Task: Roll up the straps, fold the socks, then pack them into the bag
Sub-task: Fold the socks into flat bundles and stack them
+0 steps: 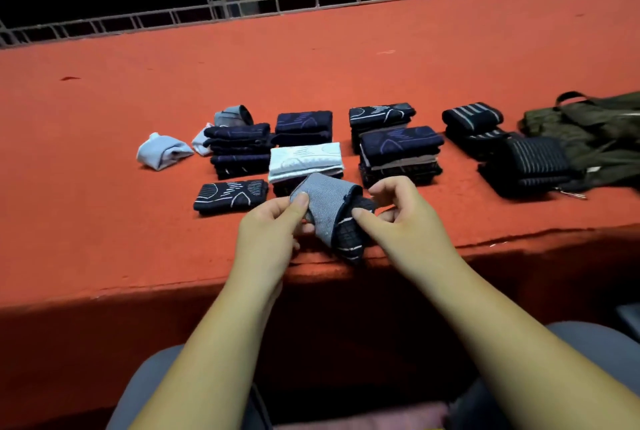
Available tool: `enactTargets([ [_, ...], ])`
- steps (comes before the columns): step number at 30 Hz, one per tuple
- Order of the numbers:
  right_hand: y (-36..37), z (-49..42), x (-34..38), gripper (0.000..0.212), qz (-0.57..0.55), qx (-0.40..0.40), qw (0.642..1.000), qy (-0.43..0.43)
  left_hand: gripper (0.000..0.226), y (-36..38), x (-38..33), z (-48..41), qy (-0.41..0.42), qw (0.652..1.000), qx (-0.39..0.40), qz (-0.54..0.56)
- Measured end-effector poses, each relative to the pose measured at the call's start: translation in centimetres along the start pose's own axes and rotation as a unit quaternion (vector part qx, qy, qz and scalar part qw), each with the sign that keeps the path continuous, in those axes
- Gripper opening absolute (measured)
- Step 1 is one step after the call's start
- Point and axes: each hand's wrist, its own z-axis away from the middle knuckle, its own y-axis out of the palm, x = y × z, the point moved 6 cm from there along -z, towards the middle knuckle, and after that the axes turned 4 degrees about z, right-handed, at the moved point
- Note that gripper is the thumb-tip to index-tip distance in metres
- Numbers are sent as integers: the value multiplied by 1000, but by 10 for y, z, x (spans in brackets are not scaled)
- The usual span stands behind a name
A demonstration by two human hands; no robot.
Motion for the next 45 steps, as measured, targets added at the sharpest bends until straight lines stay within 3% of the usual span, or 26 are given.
enactTargets([
  [3,2,-7,-15,23,-16,22,1000,15,22,3,-6,-7,46,992,-16,-119],
  [5,4,-11,-20,16,-25,27,999,9,27,4,-19,-3,145,966,-51,-210],
  [7,5,-13,-21,10,-16,34,999,-6,37,17,-36,9,273,918,-20,-286],
  [9,4,-14,-19,5,-4,42,999,-27,44,31,-47,18,351,854,7,-384],
  [11,4,-15,-16,9,-25,55,998,-36,41,35,-48,18,366,825,-8,-431],
  [15,3,-16,-14,16,-46,88,994,-35,17,32,-45,13,377,812,-37,-443],
  [17,2,-16,-15,17,-43,96,994,-37,15,28,-45,6,363,822,-43,-437],
  [22,-6,-16,-17,12,-39,104,994,-23,12,6,-35,-13,261,899,-89,-339],
  [28,-7,-17,-22,11,-27,123,992,-23,20,-15,-25,-28,149,948,-133,-249],
  [37,-17,-23,-23,13,12,112,993,-23,37,-44,-29,-38,104,963,-177,-176],
  [40,-30,-28,-22,12,39,57,997,-26,34,-56,-24,-43,50,977,-205,-18],
  [42,-32,-30,-20,13,50,18,998,-23,19,-55,-24,-41,23,974,-216,71],
  [45,-32,-28,-16,16,49,-7,998,-42,19,-44,-28,-39,36,984,-156,85],
])
